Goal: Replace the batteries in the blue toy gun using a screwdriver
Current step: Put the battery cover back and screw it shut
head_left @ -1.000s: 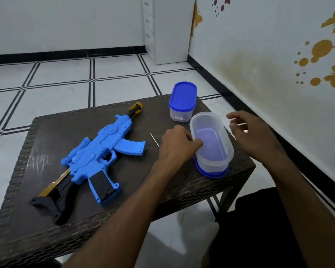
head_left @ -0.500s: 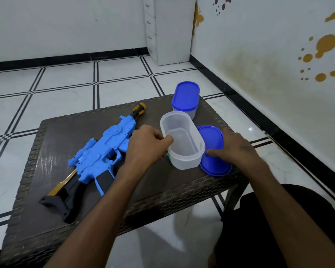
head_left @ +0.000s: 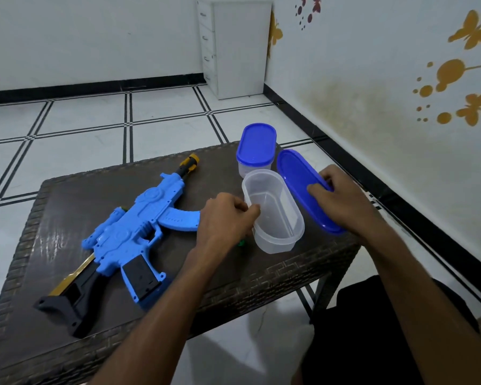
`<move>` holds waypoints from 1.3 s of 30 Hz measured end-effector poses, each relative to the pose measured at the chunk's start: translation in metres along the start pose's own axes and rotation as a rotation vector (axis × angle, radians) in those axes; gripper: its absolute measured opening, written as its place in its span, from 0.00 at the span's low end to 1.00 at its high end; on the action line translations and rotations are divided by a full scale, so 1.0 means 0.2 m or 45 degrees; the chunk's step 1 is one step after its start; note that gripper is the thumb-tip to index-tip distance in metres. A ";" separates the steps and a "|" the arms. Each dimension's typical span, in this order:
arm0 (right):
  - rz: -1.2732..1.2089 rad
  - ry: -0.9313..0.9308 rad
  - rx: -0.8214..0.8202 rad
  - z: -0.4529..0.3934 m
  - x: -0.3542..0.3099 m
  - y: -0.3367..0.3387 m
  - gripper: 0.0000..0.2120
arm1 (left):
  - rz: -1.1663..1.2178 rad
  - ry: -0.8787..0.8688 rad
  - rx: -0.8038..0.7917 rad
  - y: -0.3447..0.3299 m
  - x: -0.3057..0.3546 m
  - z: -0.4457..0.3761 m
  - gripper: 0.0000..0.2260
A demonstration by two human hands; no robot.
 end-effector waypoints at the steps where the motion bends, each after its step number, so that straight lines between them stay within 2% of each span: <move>1: -0.019 0.012 -0.035 0.01 -0.03 0.00 0.06 | 0.029 0.016 -0.005 0.00 0.00 0.00 0.13; 5: -0.017 0.090 -0.165 0.04 -0.16 -0.07 0.08 | 0.227 0.131 -0.014 0.02 0.00 -0.02 0.19; 9: 0.148 0.210 -0.111 0.03 -0.22 -0.18 0.13 | 0.368 0.224 -0.070 0.04 0.00 -0.06 0.23; 14: 0.418 0.204 -0.088 0.01 -0.22 -0.24 0.26 | 0.500 0.321 -0.157 0.06 0.00 -0.09 0.27; 17: 0.618 0.199 -0.103 0.04 -0.22 -0.27 0.35 | 0.560 0.332 -0.111 0.07 -0.01 -0.13 0.25; 21: 0.729 0.241 -0.071 0.07 -0.23 -0.28 0.35 | 0.518 0.230 -0.009 0.06 0.00 -0.20 0.17; 25: 0.730 0.247 -0.068 0.10 -0.23 -0.27 0.35 | 0.532 0.196 -0.012 0.06 0.01 -0.25 0.11; 33: 0.716 0.285 0.012 0.13 -0.24 -0.28 0.34 | 0.590 0.205 -0.017 0.05 -0.01 -0.30 0.12; 39: 0.714 0.274 0.009 0.12 -0.23 -0.28 0.39 | 0.689 0.284 -0.039 0.05 -0.02 -0.33 0.12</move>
Point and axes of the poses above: each hand's wrist, its own z-axis away from the middle knuckle, its own y-axis out of the back of the hand, x = y × z, the point moved 2 cm from there along -z, towards the middle knuckle, and after that the axes turned 9 degrees about z, right-handed, at the moved point
